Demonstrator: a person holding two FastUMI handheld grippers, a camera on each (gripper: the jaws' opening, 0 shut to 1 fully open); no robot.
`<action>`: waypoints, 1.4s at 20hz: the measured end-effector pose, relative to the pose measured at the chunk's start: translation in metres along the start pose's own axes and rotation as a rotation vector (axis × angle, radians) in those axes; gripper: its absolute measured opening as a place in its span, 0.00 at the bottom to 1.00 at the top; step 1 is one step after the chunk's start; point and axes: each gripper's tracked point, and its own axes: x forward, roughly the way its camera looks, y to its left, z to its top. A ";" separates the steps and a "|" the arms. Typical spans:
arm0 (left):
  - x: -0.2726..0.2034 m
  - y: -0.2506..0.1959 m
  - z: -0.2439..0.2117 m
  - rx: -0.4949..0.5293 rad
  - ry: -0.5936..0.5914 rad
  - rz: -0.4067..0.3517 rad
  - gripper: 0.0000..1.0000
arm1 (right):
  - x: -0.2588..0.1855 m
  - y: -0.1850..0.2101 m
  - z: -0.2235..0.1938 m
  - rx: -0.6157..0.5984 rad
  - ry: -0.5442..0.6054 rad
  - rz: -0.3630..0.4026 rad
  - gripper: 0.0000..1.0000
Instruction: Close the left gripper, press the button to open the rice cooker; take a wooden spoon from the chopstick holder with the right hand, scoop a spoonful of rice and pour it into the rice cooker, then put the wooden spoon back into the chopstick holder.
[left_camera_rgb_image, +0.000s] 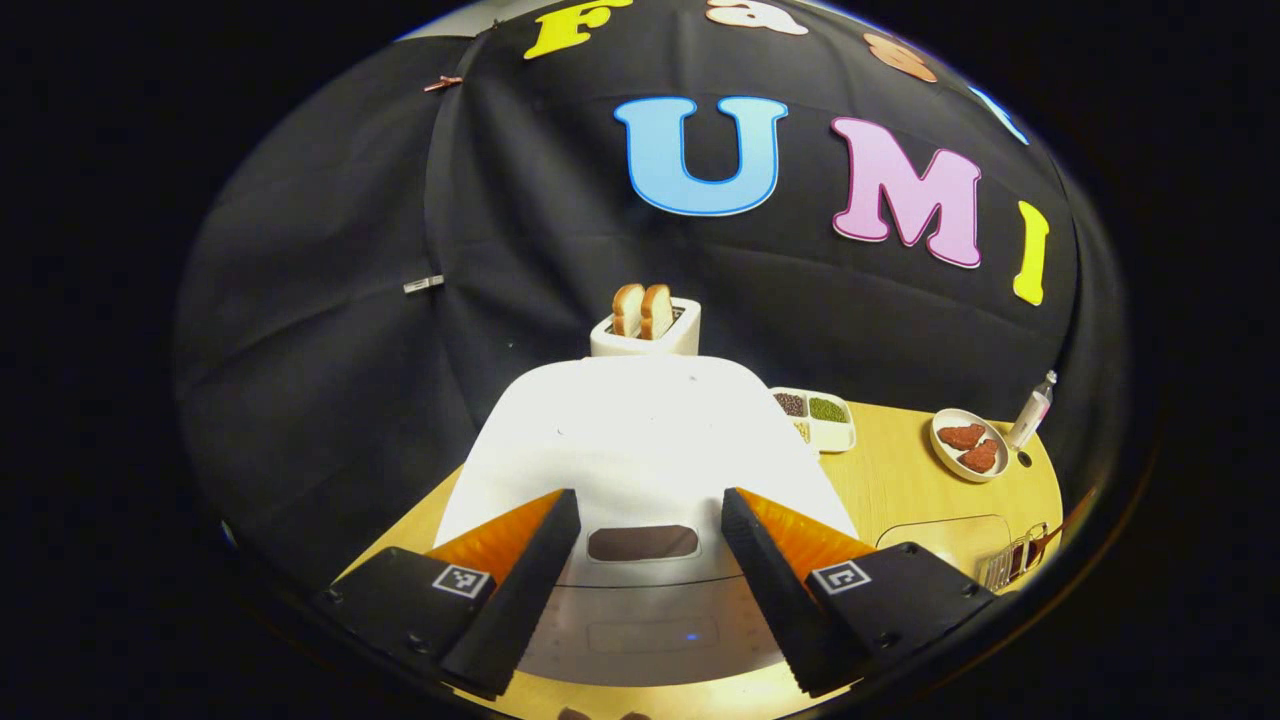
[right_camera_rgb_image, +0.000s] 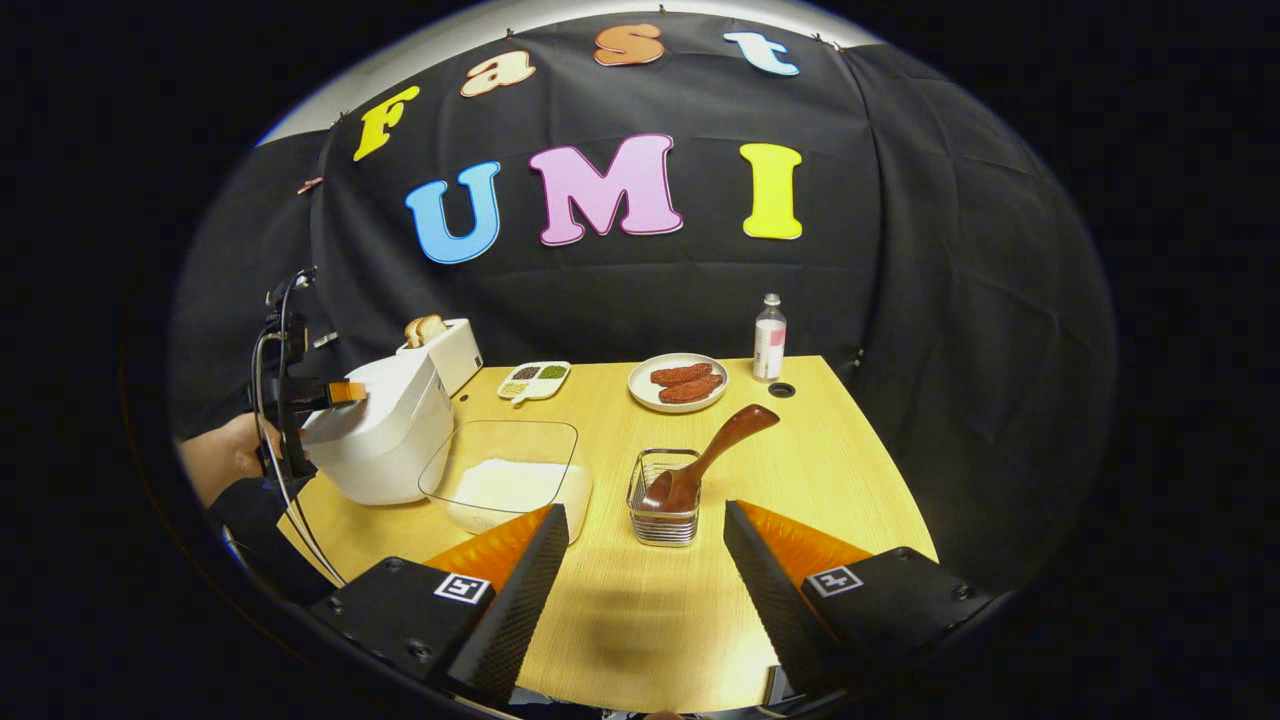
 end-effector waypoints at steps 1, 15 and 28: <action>-0.003 -0.001 0.003 0.005 -0.014 0.002 1.00 | 0.001 0.001 0.001 -0.002 -0.003 0.005 0.98; -0.181 -0.040 0.100 0.103 -0.418 -0.049 0.97 | 0.006 0.008 0.106 -0.060 -0.258 0.081 0.99; -0.290 -0.086 0.029 0.181 -0.397 -0.459 0.96 | -0.084 0.068 0.080 -0.009 -0.366 -0.133 0.99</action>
